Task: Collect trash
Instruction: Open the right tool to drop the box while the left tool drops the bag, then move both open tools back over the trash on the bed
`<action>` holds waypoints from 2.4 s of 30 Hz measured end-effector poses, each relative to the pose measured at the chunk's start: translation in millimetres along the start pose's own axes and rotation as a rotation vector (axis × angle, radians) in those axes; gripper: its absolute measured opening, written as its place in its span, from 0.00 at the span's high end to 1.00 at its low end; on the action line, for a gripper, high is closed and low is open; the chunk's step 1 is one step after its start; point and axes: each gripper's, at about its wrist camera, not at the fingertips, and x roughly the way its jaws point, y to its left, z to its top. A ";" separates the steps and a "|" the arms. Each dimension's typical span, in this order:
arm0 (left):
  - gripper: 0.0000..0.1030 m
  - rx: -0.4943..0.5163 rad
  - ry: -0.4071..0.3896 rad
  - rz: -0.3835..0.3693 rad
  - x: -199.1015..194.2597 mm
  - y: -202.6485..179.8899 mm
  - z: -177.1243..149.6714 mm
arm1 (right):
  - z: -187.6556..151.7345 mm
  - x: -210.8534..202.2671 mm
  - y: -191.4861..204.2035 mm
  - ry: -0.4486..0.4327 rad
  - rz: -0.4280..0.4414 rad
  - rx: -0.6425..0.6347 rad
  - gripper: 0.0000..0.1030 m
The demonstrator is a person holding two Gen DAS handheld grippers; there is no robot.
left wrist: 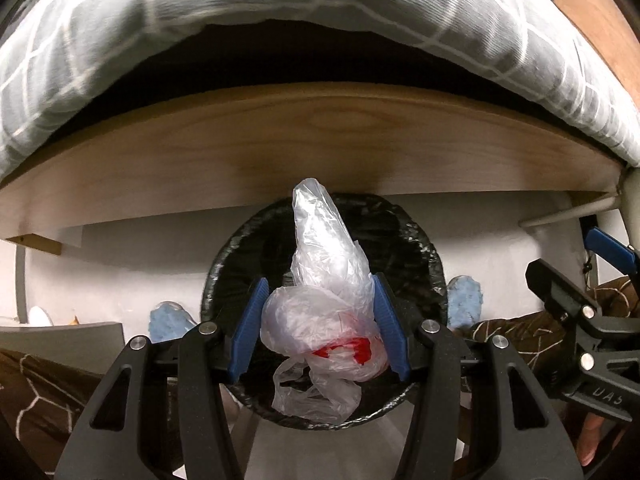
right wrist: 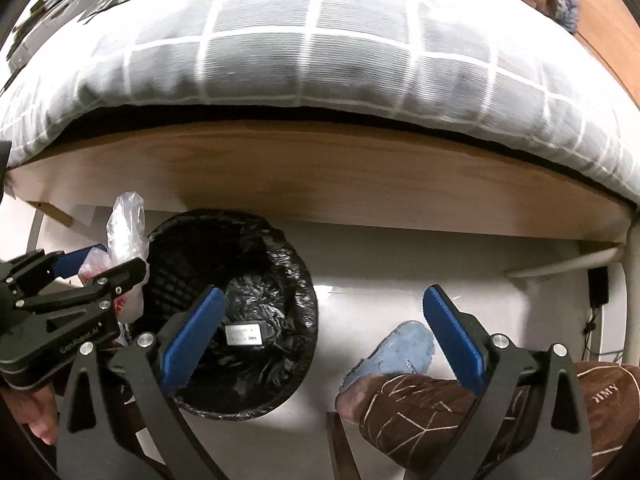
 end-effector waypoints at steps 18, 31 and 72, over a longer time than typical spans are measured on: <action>0.22 0.012 -0.032 0.031 6.7 -22.1 3.7 | 6.1 2.5 -9.0 0.005 0.003 0.031 0.07; 0.06 -0.029 -0.068 0.084 -10.0 5.7 0.6 | 15.5 -8.4 -9.2 -0.028 0.015 0.045 0.07; 0.06 -0.057 -0.420 0.108 -151.1 25.6 81.1 | 117.9 -133.5 -21.2 -0.417 -0.020 0.014 0.07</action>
